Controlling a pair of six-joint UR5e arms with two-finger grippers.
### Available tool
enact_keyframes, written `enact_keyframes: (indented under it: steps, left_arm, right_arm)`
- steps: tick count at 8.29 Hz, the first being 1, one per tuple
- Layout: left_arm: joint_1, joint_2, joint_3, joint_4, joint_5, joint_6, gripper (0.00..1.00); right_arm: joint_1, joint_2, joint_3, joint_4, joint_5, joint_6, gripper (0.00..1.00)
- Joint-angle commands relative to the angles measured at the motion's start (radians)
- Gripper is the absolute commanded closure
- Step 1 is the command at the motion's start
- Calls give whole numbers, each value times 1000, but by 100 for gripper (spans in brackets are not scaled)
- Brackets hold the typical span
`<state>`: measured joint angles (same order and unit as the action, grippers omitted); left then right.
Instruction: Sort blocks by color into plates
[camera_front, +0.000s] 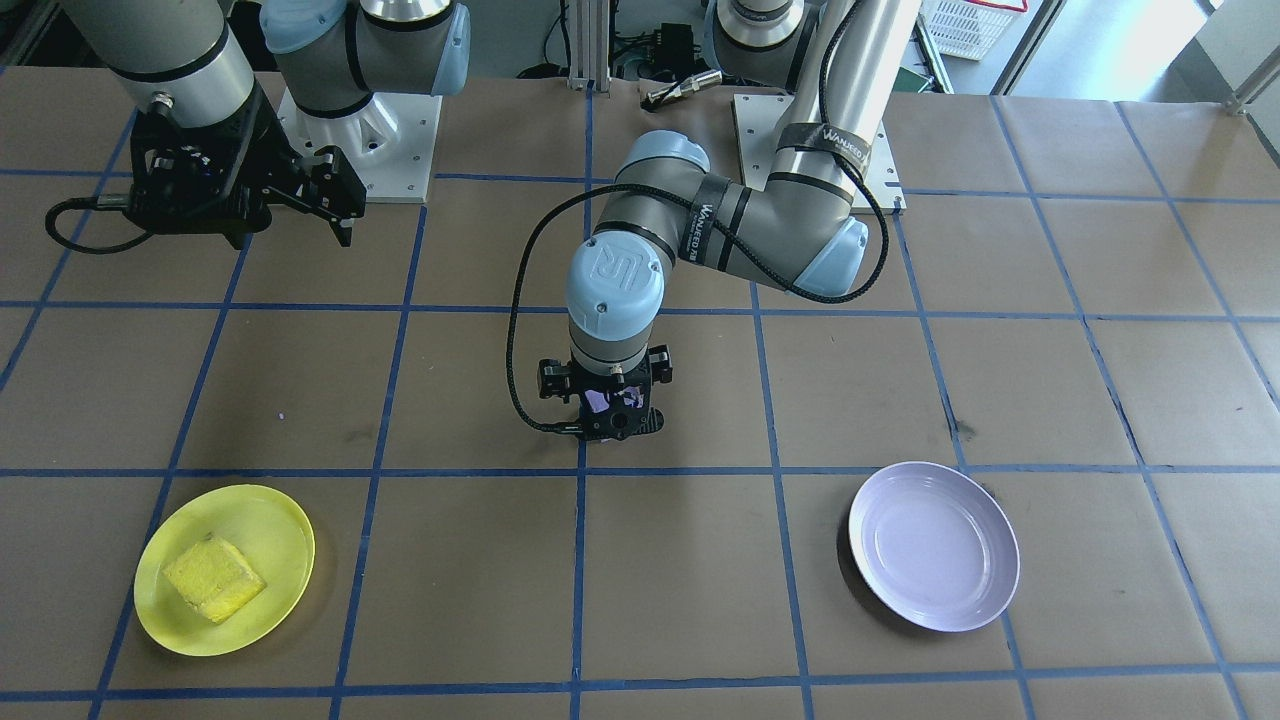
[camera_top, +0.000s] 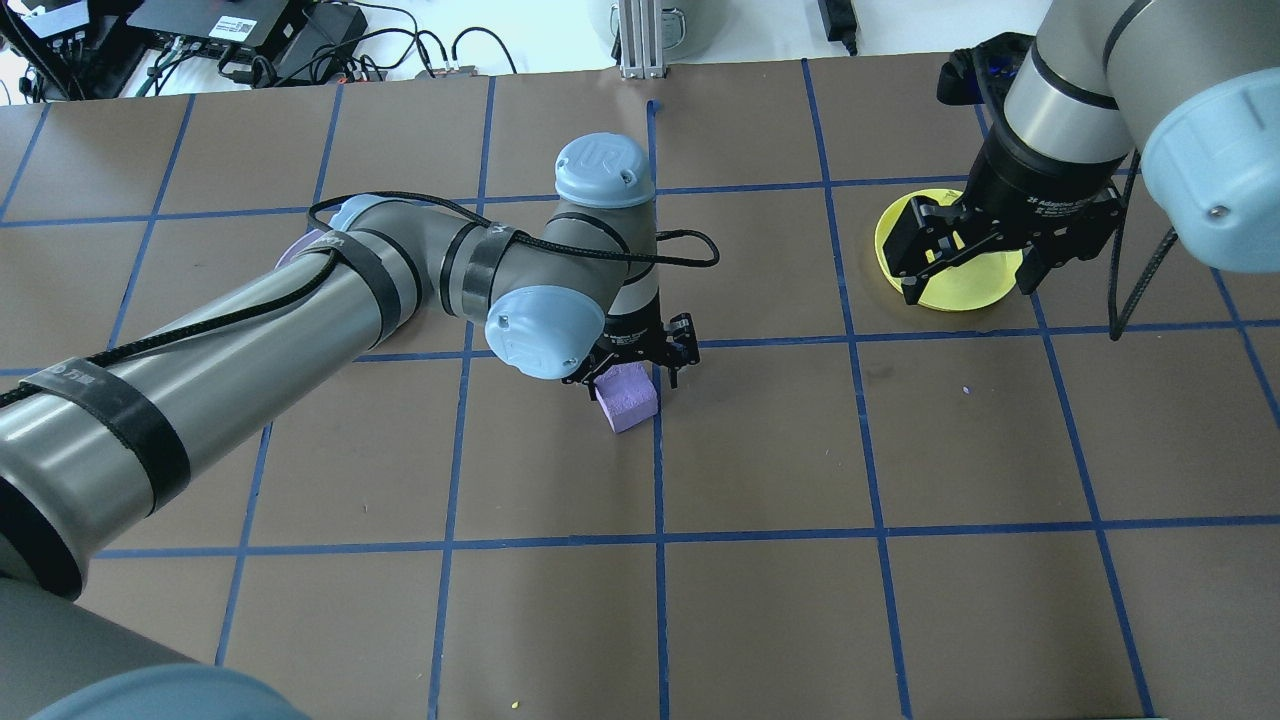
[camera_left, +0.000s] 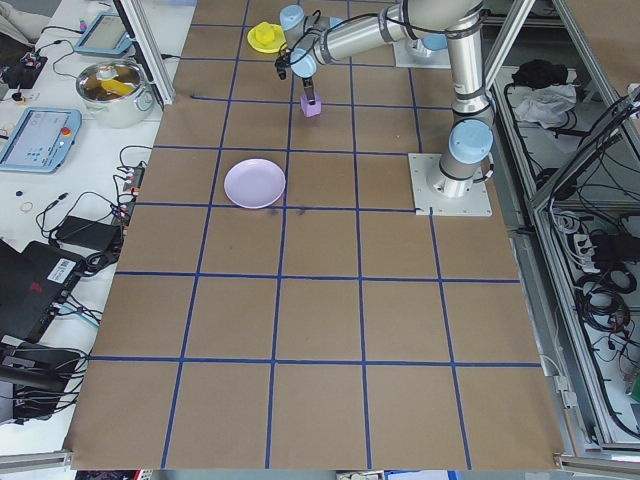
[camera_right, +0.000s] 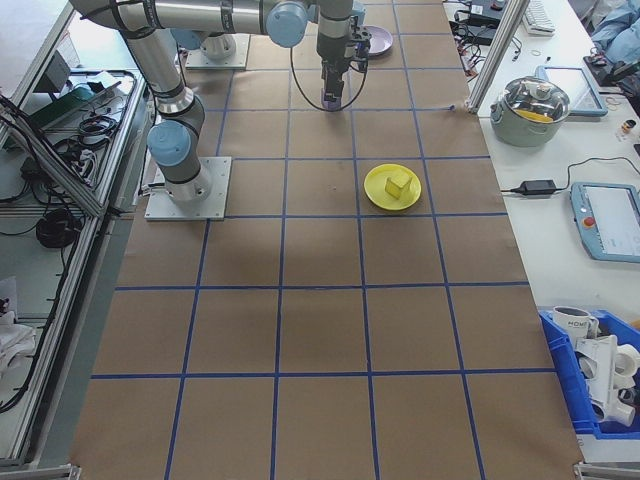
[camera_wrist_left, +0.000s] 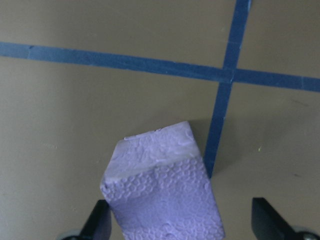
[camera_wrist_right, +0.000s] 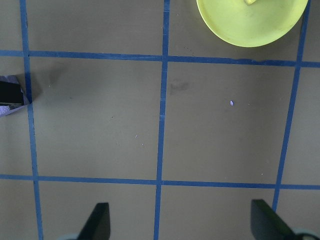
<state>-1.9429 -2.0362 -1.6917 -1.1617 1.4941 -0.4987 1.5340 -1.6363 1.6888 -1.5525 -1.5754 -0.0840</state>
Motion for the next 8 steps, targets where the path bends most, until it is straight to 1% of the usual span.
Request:
enact_keyframes:
  steps: [1,2,3,5,6,7,8]
  left_arm:
    - [7,-35,0,40,-1,19,35]
    - [13,-36,-2,40,-8,20,97]
    - [13,-38,0,33,-9,20,100]
    - [18,-9,13,21,0,23,100]
    - [37,26,17,-77,9,25,100]
    - [76,77,29,-117,87,123,100]
    - [140,118,50,-134,95,222,100]
  right_arm:
    - [1,0,0,2,0,1,0]
    - [2,1,0,0,2,0,0]
    - [2,1,0,-1,3,0,0]
    - [1,3,0,-3,2,0,0]
    - [2,3,0,-6,2,0,0]
    - [2,4,0,-6,2,0,0]
    - [2,4,0,-6,3,0,0]
